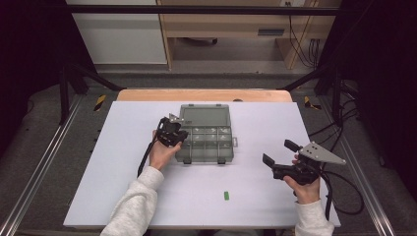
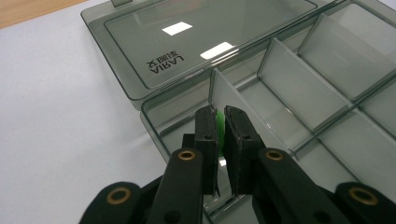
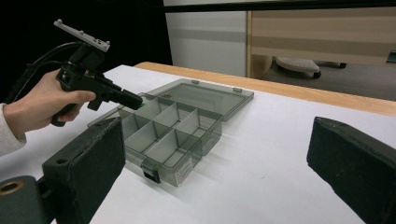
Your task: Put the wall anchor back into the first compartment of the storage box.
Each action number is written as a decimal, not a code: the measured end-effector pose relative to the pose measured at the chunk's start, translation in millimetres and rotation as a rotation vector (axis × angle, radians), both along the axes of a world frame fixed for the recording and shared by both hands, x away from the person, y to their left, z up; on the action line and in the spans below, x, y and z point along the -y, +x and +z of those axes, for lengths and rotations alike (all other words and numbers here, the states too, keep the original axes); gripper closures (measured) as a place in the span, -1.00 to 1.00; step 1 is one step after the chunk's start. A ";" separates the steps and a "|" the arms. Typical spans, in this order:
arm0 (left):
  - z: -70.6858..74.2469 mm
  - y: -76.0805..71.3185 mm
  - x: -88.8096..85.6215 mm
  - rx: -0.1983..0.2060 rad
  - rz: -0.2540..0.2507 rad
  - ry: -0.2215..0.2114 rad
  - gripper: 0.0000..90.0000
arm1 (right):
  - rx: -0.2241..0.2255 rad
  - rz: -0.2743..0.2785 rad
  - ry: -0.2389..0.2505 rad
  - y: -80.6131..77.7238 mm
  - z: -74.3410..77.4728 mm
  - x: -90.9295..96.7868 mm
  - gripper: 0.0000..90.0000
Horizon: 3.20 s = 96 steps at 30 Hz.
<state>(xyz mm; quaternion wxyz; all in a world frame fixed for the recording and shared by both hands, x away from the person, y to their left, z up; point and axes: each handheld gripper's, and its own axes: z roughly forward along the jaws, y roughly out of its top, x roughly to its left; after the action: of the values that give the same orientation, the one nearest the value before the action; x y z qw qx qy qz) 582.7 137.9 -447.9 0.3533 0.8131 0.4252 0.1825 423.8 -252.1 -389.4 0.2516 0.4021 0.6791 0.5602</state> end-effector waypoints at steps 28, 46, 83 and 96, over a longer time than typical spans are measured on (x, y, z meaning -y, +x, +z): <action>60.1 -89.6 -1.0 0.171 -0.087 -0.180 -0.66 | 0.007 -0.008 0.004 -0.9 1.6 3.4 -0.90; 43.7 -151.2 28.8 0.160 -0.158 -0.180 -0.80 | 0.008 -0.008 0.004 -1.8 2.5 3.1 -0.90; -24.4 -171.3 98.8 -0.009 -0.216 -0.036 -0.48 | 0.005 -0.004 0.006 -1.6 1.6 1.7 -0.90; -30.6 -173.4 104.6 -0.021 -0.232 -0.010 -0.20 | 0.006 -0.003 0.004 -1.8 2.0 2.1 -0.90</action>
<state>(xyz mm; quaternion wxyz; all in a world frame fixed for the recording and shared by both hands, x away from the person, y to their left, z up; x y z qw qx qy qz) 409.3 33.4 -478.5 0.3716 0.8569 0.3329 0.1295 421.9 -254.2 -387.4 0.2538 0.4020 0.6765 0.5624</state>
